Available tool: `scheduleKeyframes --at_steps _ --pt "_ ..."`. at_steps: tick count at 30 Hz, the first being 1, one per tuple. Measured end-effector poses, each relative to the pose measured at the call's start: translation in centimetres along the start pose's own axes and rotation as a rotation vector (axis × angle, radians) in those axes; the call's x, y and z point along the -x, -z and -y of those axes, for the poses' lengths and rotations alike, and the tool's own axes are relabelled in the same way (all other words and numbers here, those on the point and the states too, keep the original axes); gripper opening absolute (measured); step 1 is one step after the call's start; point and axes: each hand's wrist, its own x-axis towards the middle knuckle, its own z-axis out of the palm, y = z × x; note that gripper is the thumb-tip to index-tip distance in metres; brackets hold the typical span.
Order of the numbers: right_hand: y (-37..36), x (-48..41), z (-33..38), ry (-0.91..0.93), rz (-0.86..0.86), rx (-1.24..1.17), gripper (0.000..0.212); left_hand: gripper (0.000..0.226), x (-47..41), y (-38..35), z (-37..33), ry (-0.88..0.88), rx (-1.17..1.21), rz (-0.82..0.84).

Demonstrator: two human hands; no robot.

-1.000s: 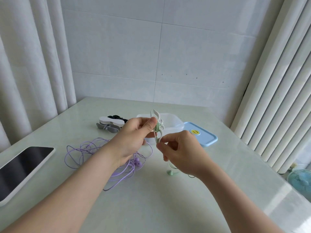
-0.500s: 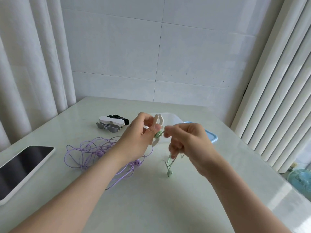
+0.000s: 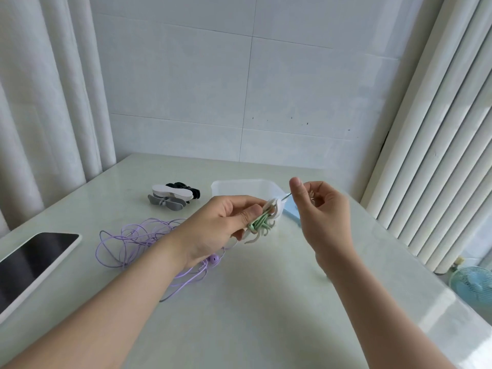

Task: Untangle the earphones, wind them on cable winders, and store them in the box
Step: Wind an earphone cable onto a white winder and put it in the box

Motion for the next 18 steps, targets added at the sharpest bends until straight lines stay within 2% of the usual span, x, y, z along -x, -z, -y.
scheduleKeyframes --at_steps 3,5,8,11,12,14,16,18 --pt "-0.1 -0.2 -0.6 0.088 0.014 0.105 0.039 0.034 0.0 -0.1 -0.5 -0.023 0.193 0.017" --pt "0.0 -0.3 -1.2 0.099 0.086 0.152 0.039 0.035 -0.1 -0.2 -0.8 -0.037 0.302 -0.009" --pt "-0.2 0.2 -1.3 0.028 0.312 0.182 0.043 0.036 -0.5 -0.2 -1.0 -0.058 0.419 -0.102" --pt "-0.8 1.2 -0.9 0.045 0.514 0.338 0.041 0.037 -0.9 0.0 -1.4 -0.073 0.513 -0.27" --pt "-1.1 1.6 -0.5 0.051 0.562 0.378 0.037 0.031 -0.9 0.3 -1.5 -0.066 0.489 -0.339" --pt "-1.5 2.4 0.0 0.05 0.66 0.408 0.033 0.02 -1.0 0.8 -1.3 -0.027 0.292 -0.477" --pt "-2.0 3.1 0.7 0.031 0.734 0.378 0.031 0.019 -0.9 1.3 -0.9 -0.001 0.126 -0.586" --pt "-2.4 3.5 1.3 -0.002 0.756 0.33 0.031 0.022 -0.9 1.8 -0.6 0.018 0.122 -0.655"
